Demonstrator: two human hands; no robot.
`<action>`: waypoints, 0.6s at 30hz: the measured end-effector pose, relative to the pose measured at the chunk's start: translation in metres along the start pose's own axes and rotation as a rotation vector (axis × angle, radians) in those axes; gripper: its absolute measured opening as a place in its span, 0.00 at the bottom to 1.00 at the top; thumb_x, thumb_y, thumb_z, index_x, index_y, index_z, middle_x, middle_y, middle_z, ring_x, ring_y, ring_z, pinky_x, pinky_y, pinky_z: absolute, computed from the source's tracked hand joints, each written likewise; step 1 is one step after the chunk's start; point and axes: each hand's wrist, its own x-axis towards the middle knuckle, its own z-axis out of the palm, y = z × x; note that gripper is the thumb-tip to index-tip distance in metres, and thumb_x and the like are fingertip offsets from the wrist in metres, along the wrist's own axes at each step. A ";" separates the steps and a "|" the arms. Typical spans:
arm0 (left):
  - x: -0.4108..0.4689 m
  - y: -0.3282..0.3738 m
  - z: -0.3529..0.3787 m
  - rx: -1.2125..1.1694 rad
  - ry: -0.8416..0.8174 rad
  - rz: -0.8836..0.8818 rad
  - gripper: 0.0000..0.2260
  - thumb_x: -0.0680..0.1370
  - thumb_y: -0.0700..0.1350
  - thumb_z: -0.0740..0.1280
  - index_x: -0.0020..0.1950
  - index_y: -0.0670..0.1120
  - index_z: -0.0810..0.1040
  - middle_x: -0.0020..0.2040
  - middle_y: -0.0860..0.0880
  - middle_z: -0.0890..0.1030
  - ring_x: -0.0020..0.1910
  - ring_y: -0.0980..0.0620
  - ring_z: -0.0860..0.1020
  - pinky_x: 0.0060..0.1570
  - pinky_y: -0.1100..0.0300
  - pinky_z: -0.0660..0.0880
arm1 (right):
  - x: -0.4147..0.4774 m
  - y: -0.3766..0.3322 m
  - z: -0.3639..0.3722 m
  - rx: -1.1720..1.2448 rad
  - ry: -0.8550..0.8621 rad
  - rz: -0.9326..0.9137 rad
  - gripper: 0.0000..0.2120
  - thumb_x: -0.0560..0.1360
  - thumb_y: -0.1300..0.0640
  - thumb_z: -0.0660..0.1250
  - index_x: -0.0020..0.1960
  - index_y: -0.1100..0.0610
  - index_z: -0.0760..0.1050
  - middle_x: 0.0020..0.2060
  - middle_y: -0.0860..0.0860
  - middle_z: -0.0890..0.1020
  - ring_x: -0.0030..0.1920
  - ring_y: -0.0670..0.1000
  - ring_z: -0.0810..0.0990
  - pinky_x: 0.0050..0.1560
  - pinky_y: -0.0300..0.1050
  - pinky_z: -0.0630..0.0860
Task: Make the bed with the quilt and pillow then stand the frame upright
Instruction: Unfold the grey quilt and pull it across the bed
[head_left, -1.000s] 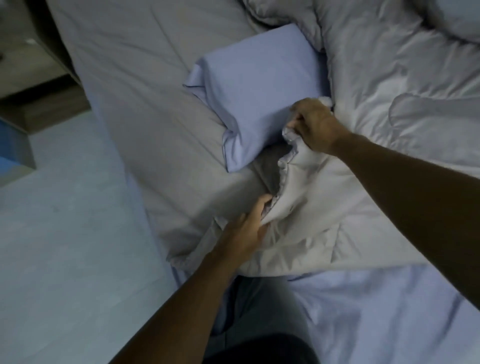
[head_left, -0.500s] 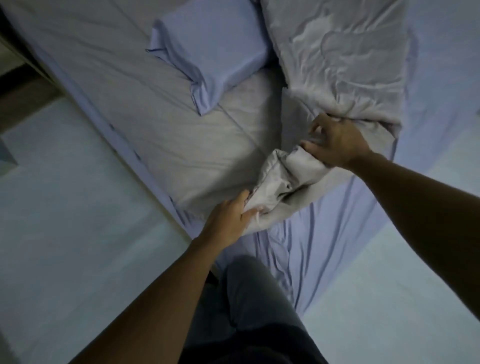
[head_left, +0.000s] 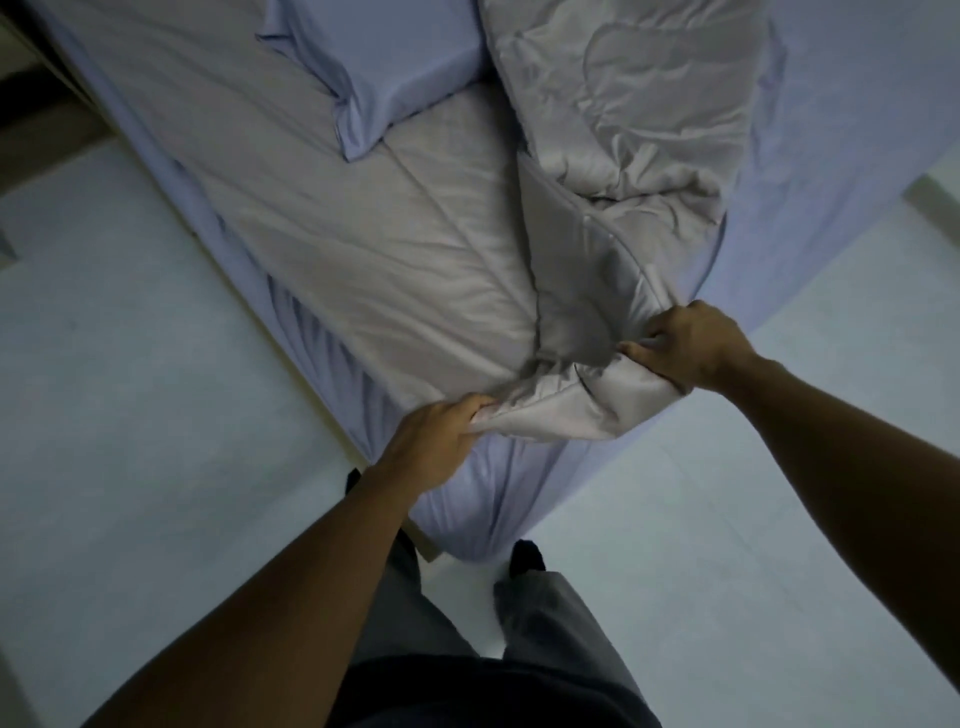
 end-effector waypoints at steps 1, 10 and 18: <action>-0.009 0.002 0.011 0.007 0.021 -0.018 0.15 0.81 0.45 0.63 0.69 0.49 0.75 0.54 0.44 0.83 0.50 0.43 0.81 0.46 0.56 0.76 | -0.011 0.011 0.007 0.011 -0.016 0.003 0.29 0.71 0.26 0.60 0.49 0.49 0.83 0.51 0.56 0.85 0.53 0.60 0.80 0.52 0.50 0.76; -0.072 0.014 0.074 0.287 0.234 0.018 0.17 0.69 0.33 0.65 0.54 0.43 0.85 0.46 0.40 0.86 0.45 0.36 0.82 0.51 0.44 0.79 | -0.132 0.047 0.109 0.274 -0.194 0.135 0.21 0.78 0.38 0.64 0.51 0.56 0.82 0.52 0.57 0.85 0.54 0.61 0.81 0.53 0.47 0.73; -0.111 -0.013 0.095 0.327 0.202 0.024 0.18 0.75 0.39 0.58 0.59 0.43 0.83 0.53 0.42 0.84 0.53 0.40 0.82 0.68 0.49 0.66 | -0.236 0.000 0.206 0.728 -0.261 0.396 0.21 0.80 0.45 0.62 0.39 0.61 0.77 0.42 0.59 0.83 0.50 0.61 0.81 0.53 0.50 0.74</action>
